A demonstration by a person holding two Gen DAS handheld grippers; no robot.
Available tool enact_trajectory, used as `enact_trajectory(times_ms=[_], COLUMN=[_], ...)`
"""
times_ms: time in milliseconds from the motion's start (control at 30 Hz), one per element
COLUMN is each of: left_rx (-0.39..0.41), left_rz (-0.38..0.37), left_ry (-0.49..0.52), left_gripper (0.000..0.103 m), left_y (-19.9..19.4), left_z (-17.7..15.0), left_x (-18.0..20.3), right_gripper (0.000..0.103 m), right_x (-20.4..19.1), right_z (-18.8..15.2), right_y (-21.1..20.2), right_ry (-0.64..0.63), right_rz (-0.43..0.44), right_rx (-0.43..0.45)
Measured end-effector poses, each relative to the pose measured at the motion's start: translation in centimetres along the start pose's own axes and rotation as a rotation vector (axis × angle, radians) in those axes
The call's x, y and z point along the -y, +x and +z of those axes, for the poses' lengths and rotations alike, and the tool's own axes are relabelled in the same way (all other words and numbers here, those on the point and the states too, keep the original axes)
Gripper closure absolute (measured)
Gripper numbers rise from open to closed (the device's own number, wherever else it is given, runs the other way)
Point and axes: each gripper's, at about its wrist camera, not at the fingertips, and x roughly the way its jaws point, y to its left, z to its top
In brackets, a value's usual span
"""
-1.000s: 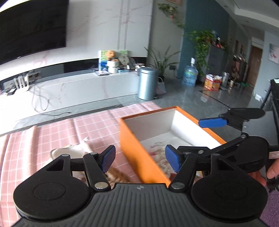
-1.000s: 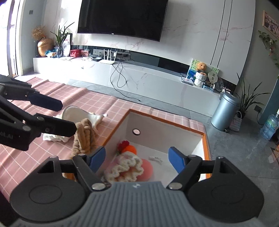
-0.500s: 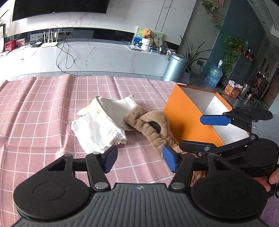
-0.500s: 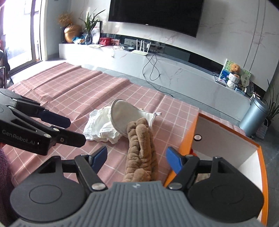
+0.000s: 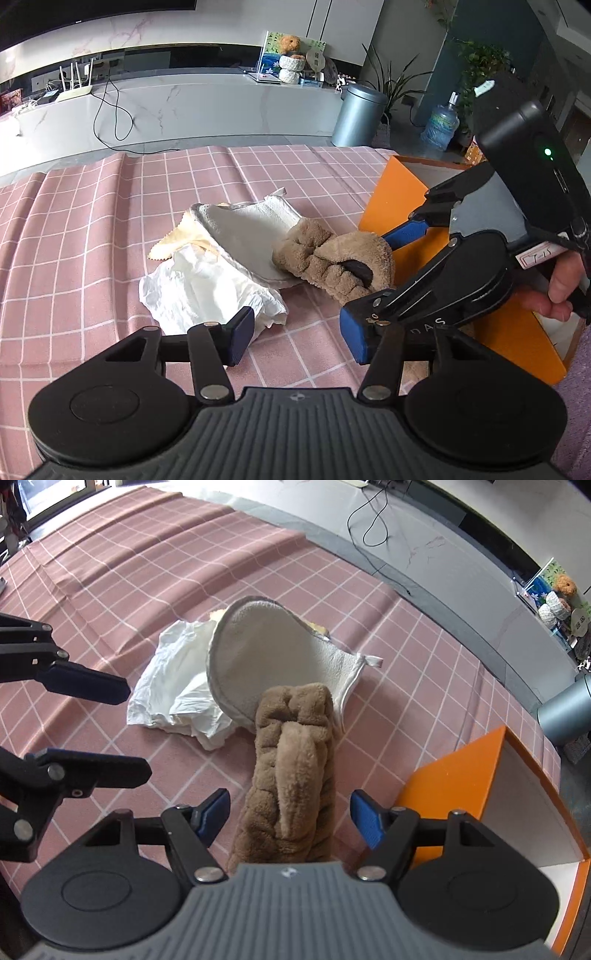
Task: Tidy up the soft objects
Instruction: 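Grasp the brown headband with the right tool while the left tool grasps the white cloth, then lift both items and carry them over the orange box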
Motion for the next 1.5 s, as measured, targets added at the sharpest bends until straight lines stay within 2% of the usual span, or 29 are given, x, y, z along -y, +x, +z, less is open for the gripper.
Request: enact_trajectory(times_ms=[167, 300, 367, 433, 533, 633, 767, 833, 867, 900, 933, 1100, 1500], left_rx=[-0.001, 0.008, 0.004, -0.007, -0.017, -0.017, -0.034, -0.040, -0.044, -0.045, -0.039, 0.006, 0.113], left_rz=[-0.006, -0.009, -0.001, 0.017, 0.036, 0.062, 0.097, 0.113, 0.125, 0.141, 0.145, 0.158, 0.165], left_ry=[-0.016, -0.056, -0.076, -0.089, -0.131, -0.167, -0.192, -0.190, -0.179, -0.165, -0.161, -0.149, -0.103], left_gripper=[0.040, 0.031, 0.030, 0.030, 0.031, 0.037, 0.044, 0.056, 0.067, 0.074, 0.075, 0.097, 0.098], left_y=[0.9, 1.5, 1.9, 2.5, 3.4, 4.4, 6.0, 6.7, 7.0, 7.2, 7.3, 6.7, 0.8], left_z=[0.4, 1.0, 1.5, 2.1, 2.9, 3.6, 4.1, 4.3, 4.3, 4.4, 4.4, 4.2, 4.0], left_x=[-1.0, -1.9, -2.2, -2.4, -2.8, -3.3, -3.8, -3.7, -3.6, -3.3, -3.1, -2.1, 0.2], right_gripper=[0.036, 0.040, 0.064, 0.072, 0.076, 0.077, 0.077, 0.077, 0.077, 0.077, 0.077, 0.077, 0.079], right_x=[0.8, 1.5, 1.4, 1.0, 1.4, 2.4, 2.6, 2.5, 2.5, 2.5, 2.3, 2.3, 2.5], right_z=[1.4, 1.7, 1.8, 1.7, 1.8, 2.2, 2.4, 2.3, 2.3, 2.2, 2.3, 2.2, -0.9], right_y=[2.3, 3.9, 4.4, 4.2, 3.1, 2.4, 3.2, 4.0, 4.2, 4.3, 4.4, 4.3, -1.0], right_ry=[-0.012, 0.038, 0.051, 0.026, 0.033, 0.063, 0.078, 0.087, 0.094, 0.098, 0.098, 0.106, 0.169], right_rz=[0.037, 0.083, 0.103, 0.070, 0.060, 0.079, 0.095, 0.106, 0.112, 0.114, 0.114, 0.113, 0.091], right_rx=[-0.058, -0.095, -0.106, -0.091, -0.046, -0.022, -0.031, -0.034, -0.032, -0.030, -0.027, -0.021, 0.073])
